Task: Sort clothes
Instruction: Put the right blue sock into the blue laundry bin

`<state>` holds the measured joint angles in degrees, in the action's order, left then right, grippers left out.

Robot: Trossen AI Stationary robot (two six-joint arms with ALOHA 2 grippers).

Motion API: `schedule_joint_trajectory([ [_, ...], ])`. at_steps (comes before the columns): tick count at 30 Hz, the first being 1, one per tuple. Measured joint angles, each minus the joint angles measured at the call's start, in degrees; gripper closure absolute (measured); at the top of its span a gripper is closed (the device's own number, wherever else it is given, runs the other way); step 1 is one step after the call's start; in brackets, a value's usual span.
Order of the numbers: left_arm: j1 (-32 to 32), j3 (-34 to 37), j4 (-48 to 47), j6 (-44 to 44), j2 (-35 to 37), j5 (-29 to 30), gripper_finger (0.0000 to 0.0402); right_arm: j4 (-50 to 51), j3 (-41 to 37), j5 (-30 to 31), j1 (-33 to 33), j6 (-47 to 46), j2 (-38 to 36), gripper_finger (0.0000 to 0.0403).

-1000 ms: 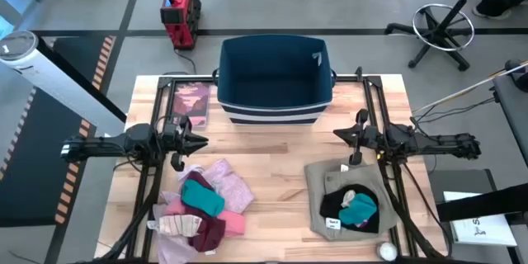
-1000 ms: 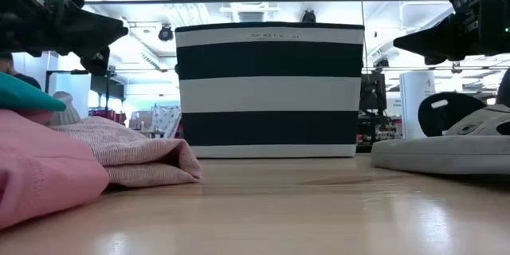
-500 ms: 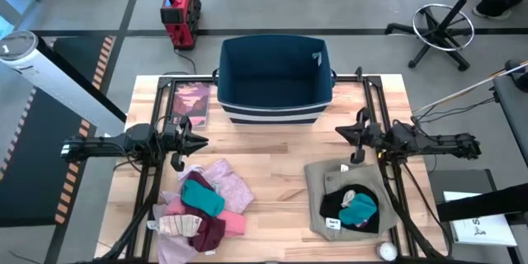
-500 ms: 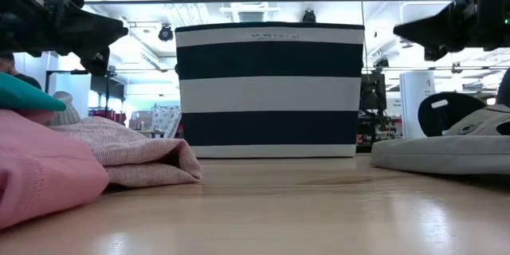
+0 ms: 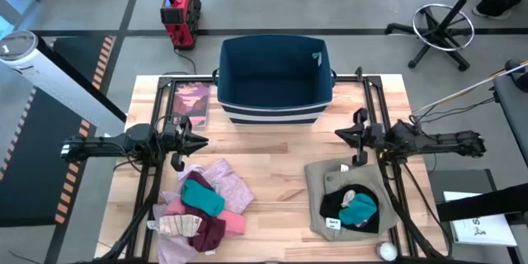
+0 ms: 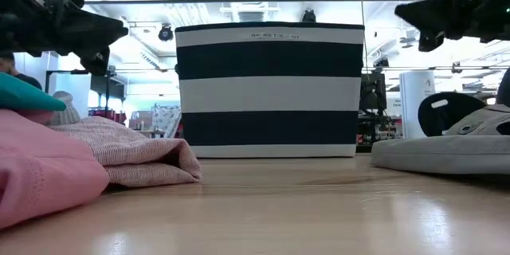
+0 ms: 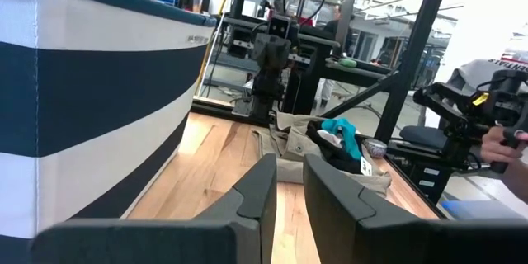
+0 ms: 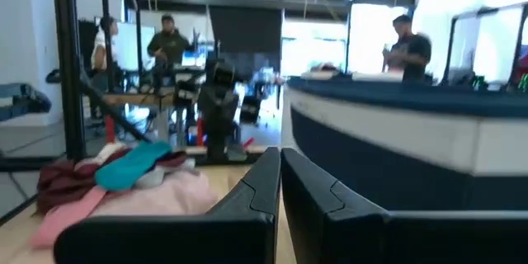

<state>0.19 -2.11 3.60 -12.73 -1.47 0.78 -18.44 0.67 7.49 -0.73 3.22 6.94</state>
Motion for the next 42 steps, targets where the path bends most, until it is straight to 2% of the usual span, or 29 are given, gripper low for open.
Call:
schedule_joint_trajectory([
  [2, 0.02, 0.00, 0.00, 0.00, 0.02, 0.02, 0.0351, 0.76, 0.30, -0.84, 0.00, -0.18, 2.32, 0.0403],
  [7, 0.01, 0.00, 0.00, 0.00, 0.02, 0.02, 0.0351, 1.79, 3.60, -7.28, -0.13, 1.03, 8.97, 0.0403],
  [12, 0.00, 0.00, 0.24, 0.00, 0.02, 0.04, 0.0351, 9.84, 10.15, -12.17, -0.14, 0.65, 16.87, 0.0403],
  [15, 0.00, 0.00, 0.24, 0.00, 0.01, 0.04, 0.0351, 17.04, 15.26, -12.44, -0.94, 0.52, 22.11, 0.0401],
  [18, 0.00, 0.00, 0.24, 0.00, 0.02, 0.05, 0.0351, 23.68, 20.58, -12.52, -2.89, -0.56, 27.79, 0.0382],
  [23, 0.01, 0.00, 0.16, 0.00, 0.01, 0.06, 0.0351, 33.67, 28.90, -12.97, -6.98, -4.20, 37.11, 0.0321],
  [30, 0.00, 0.00, 0.01, 0.00, 0.02, 0.26, 0.0351, 41.80, 36.67, -20.45, -12.09, -10.17, 47.86, 0.0253],
  [35, 0.00, 0.00, -1.15, 0.00, 0.00, 0.24, 0.0351, 49.94, 40.32, -21.35, -17.08, -15.95, 53.38, 0.0233],
  [42, 0.02, 0.00, -2.14, 0.00, -0.13, 0.22, 0.0351, 56.68, 41.35, -23.00, -24.36, -25.33, 57.41, 0.0232],
])
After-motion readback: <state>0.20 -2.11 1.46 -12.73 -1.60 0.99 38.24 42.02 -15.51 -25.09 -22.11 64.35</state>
